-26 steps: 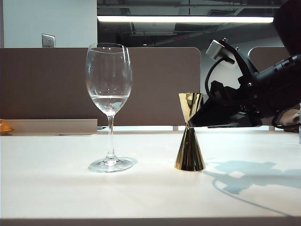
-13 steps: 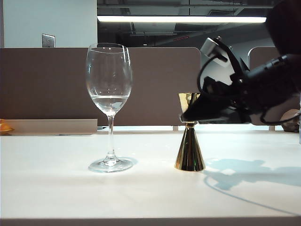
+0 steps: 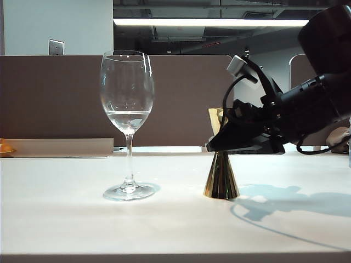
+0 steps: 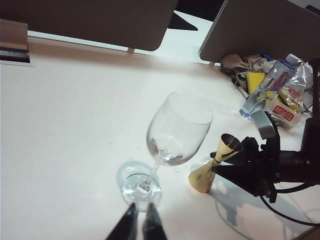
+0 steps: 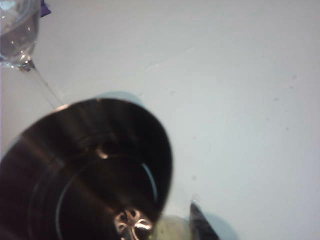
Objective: Pick up the jigger and pour the water inside into the glass.
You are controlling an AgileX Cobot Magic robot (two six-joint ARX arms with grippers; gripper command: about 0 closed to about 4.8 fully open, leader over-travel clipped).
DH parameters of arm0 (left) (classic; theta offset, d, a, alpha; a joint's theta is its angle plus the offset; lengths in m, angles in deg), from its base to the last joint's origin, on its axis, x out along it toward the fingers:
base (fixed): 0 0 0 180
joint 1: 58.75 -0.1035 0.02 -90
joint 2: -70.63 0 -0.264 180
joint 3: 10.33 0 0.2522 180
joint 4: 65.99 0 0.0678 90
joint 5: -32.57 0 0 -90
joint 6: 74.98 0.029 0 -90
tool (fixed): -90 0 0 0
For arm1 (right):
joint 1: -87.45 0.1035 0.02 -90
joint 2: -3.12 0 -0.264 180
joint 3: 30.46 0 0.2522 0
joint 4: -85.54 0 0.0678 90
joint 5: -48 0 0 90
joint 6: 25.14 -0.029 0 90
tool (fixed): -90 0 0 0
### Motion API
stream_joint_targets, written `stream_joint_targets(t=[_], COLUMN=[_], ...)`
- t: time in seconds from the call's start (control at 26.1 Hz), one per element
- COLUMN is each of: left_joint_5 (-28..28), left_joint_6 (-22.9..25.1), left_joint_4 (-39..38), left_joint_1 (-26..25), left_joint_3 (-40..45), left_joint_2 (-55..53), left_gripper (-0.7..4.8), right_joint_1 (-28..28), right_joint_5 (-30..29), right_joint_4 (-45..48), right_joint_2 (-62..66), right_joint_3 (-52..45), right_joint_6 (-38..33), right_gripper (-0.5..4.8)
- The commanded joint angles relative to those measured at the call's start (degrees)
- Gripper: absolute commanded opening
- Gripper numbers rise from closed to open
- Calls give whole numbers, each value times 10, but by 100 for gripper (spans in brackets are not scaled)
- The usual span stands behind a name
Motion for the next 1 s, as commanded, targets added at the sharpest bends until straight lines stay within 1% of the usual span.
stream_joint_targets(t=[0.04, 0.19, 0.31, 0.54, 0.65, 0.73, 0.84, 1.0], left_joint_5=[0, 0, -2, -2, -2, -2, -2, -2], left_joint_6=[0, 0, 0, 0, -1, -1, -1, -1], left_joint_4=[3, 2, 0, -1, -1, -2, -5, -5], left_joint_1=[0, -1, -1, -1, -1, -1, -1, -1], left_joint_3=[-2, -2, -2, -2, -2, -2, -2, -2], left_joint_2=[0, 0, 0, 0, 0, 0, 0, 0], left_gripper=[25, 25, 26, 25, 25, 25, 26, 25], right_joint_1=[5, 6, 6, 6, 6, 6, 6, 6], right_joint_5=[-1, -1, -1, -1, -1, -1, 1, 2], right_joint_4=[13, 19, 22, 30, 32, 38, 38, 38], right_joint_2=[3, 7, 8, 14, 14, 14, 14, 14], right_joint_3=[4, 5, 5, 5, 5, 6, 8, 11], right_joint_6=[-1, -1, -1, -1, -1, -1, -1, -1], right_gripper=[263, 258, 209, 205, 147, 147, 116, 110])
